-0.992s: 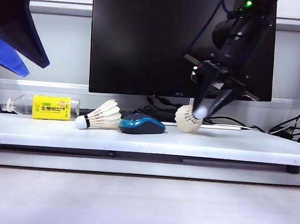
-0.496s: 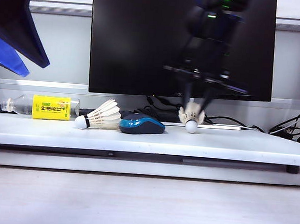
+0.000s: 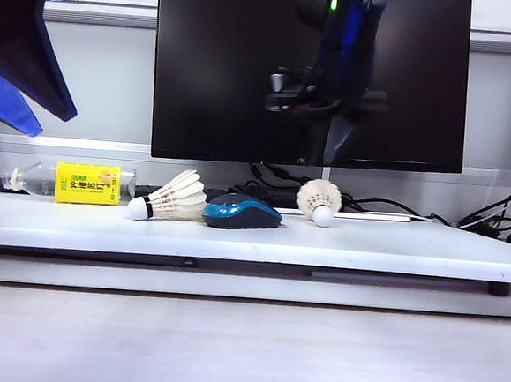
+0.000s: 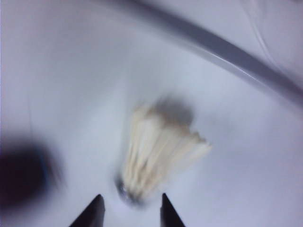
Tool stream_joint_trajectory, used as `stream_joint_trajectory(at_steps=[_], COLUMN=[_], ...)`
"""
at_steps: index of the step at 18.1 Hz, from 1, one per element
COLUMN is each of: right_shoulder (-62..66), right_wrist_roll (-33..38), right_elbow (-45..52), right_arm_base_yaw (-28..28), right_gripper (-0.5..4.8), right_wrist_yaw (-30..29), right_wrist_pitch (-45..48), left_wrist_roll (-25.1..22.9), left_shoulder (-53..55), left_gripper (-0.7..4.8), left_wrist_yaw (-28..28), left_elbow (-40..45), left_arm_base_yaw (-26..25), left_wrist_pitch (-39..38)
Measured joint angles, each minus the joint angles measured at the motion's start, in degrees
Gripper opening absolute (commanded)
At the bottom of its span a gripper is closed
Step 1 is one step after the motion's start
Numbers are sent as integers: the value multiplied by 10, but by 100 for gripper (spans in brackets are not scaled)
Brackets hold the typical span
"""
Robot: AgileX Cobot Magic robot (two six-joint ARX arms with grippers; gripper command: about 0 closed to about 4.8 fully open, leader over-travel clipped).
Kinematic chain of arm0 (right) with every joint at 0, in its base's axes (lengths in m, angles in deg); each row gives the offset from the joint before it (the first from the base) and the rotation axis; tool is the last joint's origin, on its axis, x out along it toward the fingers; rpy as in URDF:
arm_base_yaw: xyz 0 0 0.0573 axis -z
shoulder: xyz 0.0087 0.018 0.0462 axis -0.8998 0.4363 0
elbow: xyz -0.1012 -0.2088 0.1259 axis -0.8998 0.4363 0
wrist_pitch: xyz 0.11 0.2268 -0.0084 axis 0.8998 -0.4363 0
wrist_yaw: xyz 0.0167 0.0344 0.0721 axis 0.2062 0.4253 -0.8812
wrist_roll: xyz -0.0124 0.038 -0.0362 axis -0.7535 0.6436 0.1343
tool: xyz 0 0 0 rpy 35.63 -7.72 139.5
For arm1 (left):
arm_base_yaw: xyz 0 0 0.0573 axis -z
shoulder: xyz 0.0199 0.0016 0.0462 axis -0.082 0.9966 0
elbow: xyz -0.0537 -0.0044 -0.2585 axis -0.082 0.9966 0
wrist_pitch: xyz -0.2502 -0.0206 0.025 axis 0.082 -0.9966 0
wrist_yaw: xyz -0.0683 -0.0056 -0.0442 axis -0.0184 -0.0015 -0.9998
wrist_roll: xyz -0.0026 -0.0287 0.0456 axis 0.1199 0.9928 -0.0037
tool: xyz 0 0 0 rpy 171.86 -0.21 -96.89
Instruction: Stack the badminton balls on the table vertically.
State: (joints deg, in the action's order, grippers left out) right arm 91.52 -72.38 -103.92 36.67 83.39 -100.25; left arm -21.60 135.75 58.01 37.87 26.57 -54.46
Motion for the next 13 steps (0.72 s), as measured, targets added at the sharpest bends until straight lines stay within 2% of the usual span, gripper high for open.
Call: stream_joint_trajectory(at_steps=[1, 2, 4, 6, 8, 13], right_shoulder=[-1, 1, 5, 4, 5, 5], right_wrist_roll=[-95, -157, -269, -368, -388, -449], right_elbow=[0, 2, 3, 3, 3, 3], right_arm_base_yaw=[-1, -1, 0, 0, 0, 0], right_gripper=[176, 193, 229, 236, 255, 253], right_wrist_yaw=[19, 28, 40, 47, 49, 55], right_wrist_pitch=[-45, -83, -144, -196, -196, -189], left_wrist_roll=[0, 0, 0, 0, 0, 0], left_shoulder=[0, 0, 0, 0, 0, 0], left_gripper=[364, 364, 364, 364, 364, 364], left_wrist_yaw=[0, 0, 0, 0, 0, 0], left_elbow=[0, 0, 0, 0, 0, 0], left_arm_base_yaw=[0, 0, 0, 0, 0, 0], left_wrist_pitch=[1, 2, 2, 2, 2, 2])
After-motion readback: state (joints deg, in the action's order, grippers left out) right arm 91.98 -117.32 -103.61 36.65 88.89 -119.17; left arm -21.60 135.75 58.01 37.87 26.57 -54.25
